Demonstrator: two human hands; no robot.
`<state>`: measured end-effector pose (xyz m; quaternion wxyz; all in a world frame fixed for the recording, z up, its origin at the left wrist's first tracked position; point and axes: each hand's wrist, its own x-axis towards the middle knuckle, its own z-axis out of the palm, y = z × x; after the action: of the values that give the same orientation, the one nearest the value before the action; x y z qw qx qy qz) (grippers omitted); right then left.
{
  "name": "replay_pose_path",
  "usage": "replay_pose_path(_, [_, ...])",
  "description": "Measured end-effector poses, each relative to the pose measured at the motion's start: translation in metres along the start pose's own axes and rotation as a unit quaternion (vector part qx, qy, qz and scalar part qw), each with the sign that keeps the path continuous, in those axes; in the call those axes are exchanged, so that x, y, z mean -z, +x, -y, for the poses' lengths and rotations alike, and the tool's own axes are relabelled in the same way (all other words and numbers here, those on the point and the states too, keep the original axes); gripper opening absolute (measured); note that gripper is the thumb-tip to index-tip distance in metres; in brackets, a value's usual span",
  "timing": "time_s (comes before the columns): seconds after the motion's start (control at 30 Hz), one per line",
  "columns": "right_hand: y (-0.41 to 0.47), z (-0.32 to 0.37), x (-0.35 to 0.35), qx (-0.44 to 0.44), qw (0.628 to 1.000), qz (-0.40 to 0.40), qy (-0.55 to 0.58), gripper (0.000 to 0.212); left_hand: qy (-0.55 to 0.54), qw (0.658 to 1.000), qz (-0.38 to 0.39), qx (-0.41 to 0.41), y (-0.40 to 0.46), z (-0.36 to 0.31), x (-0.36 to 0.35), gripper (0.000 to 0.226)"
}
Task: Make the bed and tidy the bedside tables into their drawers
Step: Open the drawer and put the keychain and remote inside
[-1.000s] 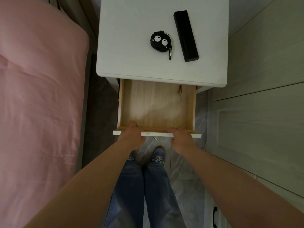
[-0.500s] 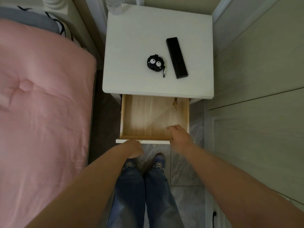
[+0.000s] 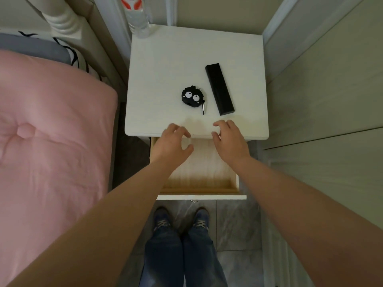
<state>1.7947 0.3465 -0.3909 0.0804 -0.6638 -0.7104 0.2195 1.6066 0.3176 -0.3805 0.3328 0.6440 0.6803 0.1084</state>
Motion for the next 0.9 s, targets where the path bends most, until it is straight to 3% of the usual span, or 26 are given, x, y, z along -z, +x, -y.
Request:
replay_pose_path(0.1, [0.019,-0.001,0.001,-0.048,0.996,-0.055,0.052,0.026,-0.014,0.998,-0.065,0.002,0.016,-0.002,0.005,0.014])
replay_pose_path(0.2, [0.036,-0.002,0.000,-0.106,0.985,-0.100,0.094,0.028,-0.013,0.997,-0.083,0.002,0.025,-0.001,0.006,0.017])
replay_pose_path(0.4, [0.073,-0.003,-0.006,-0.117,0.987,-0.087,0.071,0.064,-0.024,0.993,-0.116,-0.009,0.055,0.003,0.005,0.040])
replay_pose_path(0.57, [0.103,-0.003,-0.011,-0.133,0.990,-0.037,0.041,0.083,0.033,0.997,-0.058,-0.047,0.097,-0.006,0.013,0.073])
replay_pose_path(0.9, [0.123,-0.009,-0.006,-0.141,0.989,-0.038,0.029,0.081,0.106,0.991,-0.006,-0.081,0.138,-0.002,0.010,0.078])
